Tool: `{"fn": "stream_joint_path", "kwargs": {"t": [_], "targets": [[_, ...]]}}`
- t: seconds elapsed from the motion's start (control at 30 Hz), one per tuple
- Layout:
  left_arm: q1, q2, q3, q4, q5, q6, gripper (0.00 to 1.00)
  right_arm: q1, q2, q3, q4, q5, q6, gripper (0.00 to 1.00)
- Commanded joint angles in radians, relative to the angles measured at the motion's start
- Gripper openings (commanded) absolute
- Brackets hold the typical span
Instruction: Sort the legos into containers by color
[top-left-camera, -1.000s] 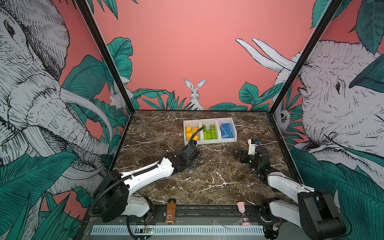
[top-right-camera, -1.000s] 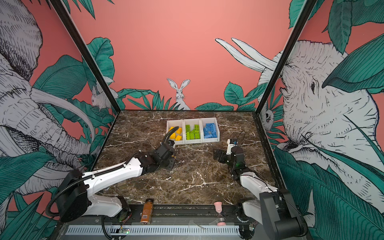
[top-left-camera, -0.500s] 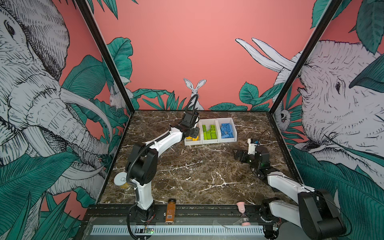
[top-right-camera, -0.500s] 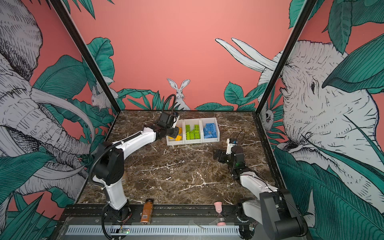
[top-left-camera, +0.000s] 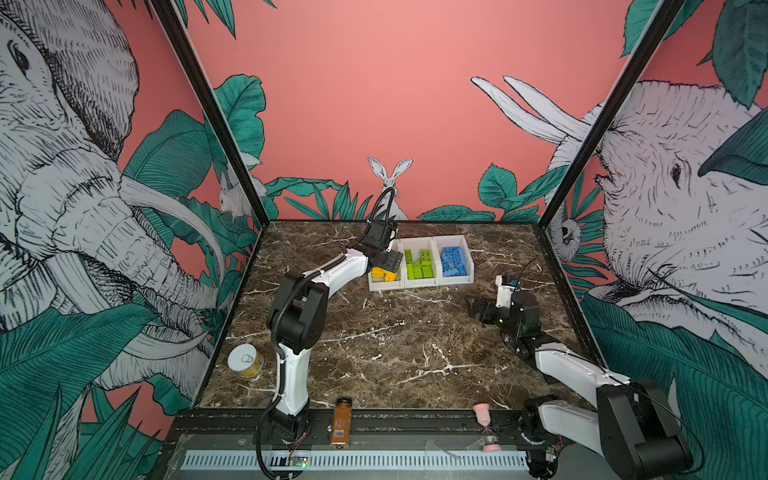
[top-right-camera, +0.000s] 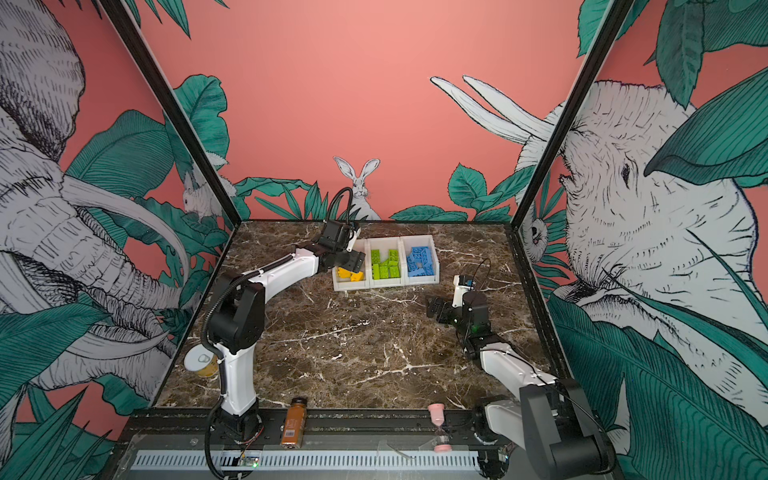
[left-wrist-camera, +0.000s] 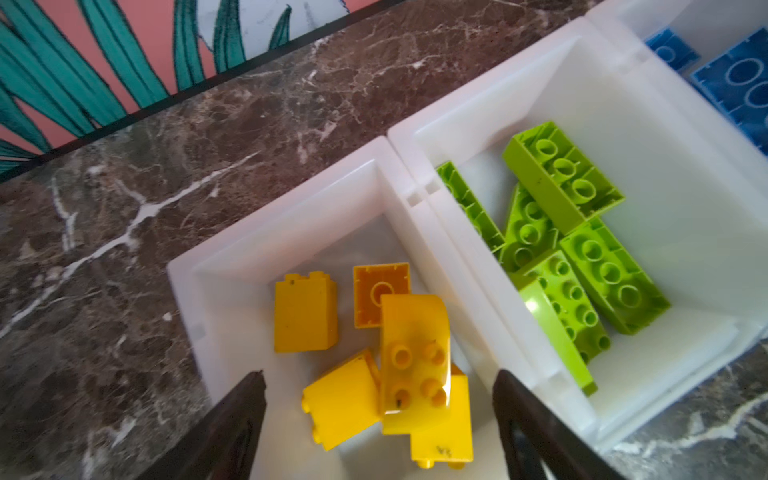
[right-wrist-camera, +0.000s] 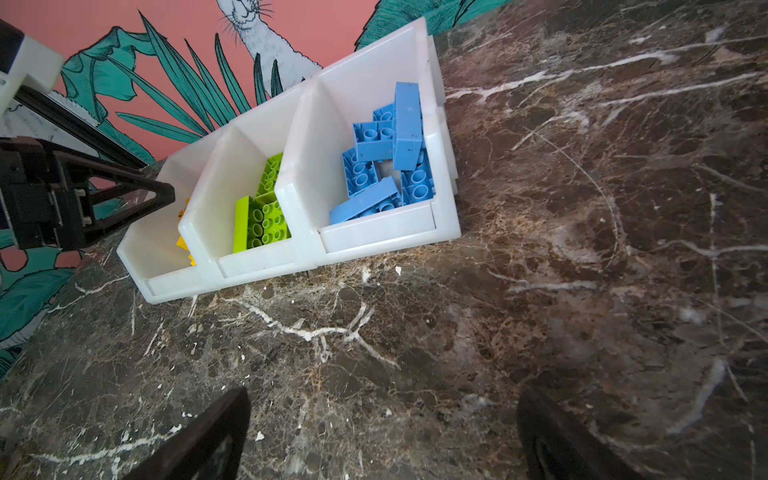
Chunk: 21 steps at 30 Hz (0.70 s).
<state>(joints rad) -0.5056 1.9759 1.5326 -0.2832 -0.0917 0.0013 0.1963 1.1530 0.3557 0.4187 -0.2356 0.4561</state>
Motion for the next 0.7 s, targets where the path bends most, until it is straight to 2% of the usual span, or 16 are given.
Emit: {"fn": "stream_joint_path", "kwargs": {"t": [0.0,0.1,0.17,0.23,0.27,0.37,0.47,0.57,0.67], "targets": [[0.040,-0.204,-0.105,0.094,-0.049,0.007,0.94,-0.001,-0.066,-0.001,0.029,0.071,-0.034,0.98],[0.093,-0.388,-0.291,0.180,-0.122,0.025,0.97,-0.004,-0.155,0.037,-0.062,0.257,-0.110,0.98],[0.138,-0.525,-0.473,0.288,-0.219,0.049,0.99,-0.010,-0.199,0.079,-0.129,0.392,-0.212,0.98],[0.197,-0.650,-0.643,0.416,-0.279,0.051,0.99,-0.033,-0.193,0.118,-0.195,0.505,-0.276,0.98],[0.238,-0.699,-0.717,0.455,-0.281,0.039,0.99,-0.067,-0.174,0.132,-0.214,0.522,-0.287,0.98],[0.294,-0.810,-0.880,0.530,-0.370,0.032,0.99,-0.173,-0.098,0.124,-0.172,0.499,-0.285,0.98],[0.303,-0.855,-1.017,0.646,-0.428,0.058,0.99,-0.198,-0.010,0.077,-0.014,0.475,-0.319,0.98],[0.317,-0.847,-1.089,0.714,-0.451,0.083,0.99,-0.204,0.105,0.079,0.073,0.440,-0.331,0.98],[0.360,-0.820,-1.144,0.766,-0.385,0.088,0.99,-0.207,0.186,0.073,0.176,0.381,-0.346,0.98]]}}
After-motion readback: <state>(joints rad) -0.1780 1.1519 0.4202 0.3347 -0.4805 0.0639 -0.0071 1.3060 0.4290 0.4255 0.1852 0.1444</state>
